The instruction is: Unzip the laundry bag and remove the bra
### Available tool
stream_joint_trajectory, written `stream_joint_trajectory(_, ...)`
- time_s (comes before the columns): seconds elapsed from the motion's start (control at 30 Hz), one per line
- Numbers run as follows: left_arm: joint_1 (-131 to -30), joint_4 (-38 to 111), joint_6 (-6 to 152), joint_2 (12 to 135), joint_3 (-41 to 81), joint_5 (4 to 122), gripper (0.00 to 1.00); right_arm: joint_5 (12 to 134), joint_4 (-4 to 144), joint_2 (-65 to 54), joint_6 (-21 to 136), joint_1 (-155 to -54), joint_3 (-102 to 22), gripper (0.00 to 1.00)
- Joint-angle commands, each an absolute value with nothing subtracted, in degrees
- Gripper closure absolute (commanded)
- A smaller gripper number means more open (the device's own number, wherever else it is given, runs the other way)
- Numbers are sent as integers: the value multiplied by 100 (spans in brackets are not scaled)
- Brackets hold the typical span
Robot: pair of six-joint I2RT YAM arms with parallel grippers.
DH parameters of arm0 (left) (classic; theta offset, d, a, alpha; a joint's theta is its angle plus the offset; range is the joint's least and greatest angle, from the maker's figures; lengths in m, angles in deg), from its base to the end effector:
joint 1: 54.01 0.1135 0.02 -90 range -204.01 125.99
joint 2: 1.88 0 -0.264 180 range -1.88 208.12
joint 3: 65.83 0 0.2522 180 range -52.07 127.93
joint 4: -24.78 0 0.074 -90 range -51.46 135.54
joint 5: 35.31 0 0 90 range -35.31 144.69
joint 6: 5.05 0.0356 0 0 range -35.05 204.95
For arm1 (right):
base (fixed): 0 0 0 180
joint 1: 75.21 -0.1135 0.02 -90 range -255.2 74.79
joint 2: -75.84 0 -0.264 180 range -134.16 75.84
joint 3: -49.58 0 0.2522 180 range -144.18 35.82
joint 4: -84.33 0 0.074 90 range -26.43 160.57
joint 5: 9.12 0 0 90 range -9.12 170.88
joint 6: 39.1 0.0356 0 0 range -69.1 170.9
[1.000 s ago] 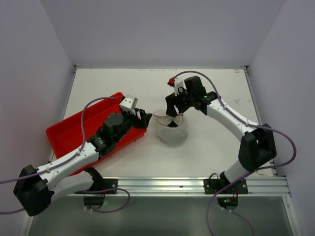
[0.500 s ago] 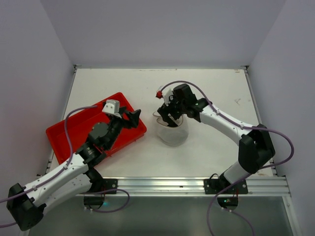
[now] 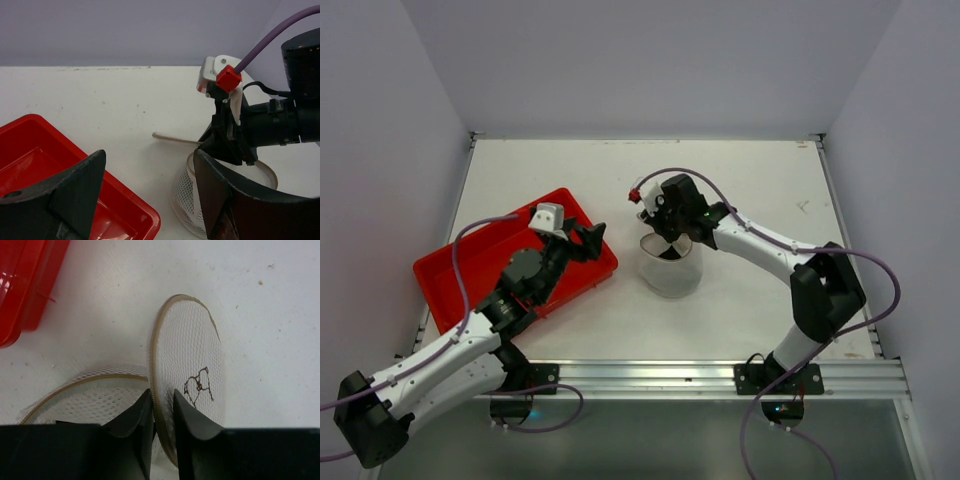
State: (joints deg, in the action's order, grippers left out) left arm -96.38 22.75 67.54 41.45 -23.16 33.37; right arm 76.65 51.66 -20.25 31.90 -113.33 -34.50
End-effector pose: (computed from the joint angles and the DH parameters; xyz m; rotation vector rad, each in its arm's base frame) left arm 0.1471 -0.1166 0.2943 0.0431 1.5728 -0.5364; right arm 0.2915 0.2320 0.2465 -1.1610 2.0568 0.2497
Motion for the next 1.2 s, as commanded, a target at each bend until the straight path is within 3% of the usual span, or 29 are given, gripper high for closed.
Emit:
stream_joint_trajectory(0.0,-9602,2000,6720,4171,-2376,3271,26,7965,5984,-1478,3384,-11344,-3239,78)
stream_joint_trajectory(0.2,-9602,1832,6483,4645,-2210,4463,27,8192,6942,-538,3710,-11344,-2668,100)
stream_joint_trajectory(0.4,-9602,2043,6000,5629,-1656,5433,23,8342,7838,254,4035,-11344,-1965,100)
stream_joint_trajectory(0.67,-9585,2895,6157,6455,-804,4837,19,8387,8849,773,4053,-11344,-1156,100)
stream_joint_trajectory(1.17,-9444,3432,6298,7441,-311,5258,24,8396,9290,1256,4018,-11335,-1191,100)
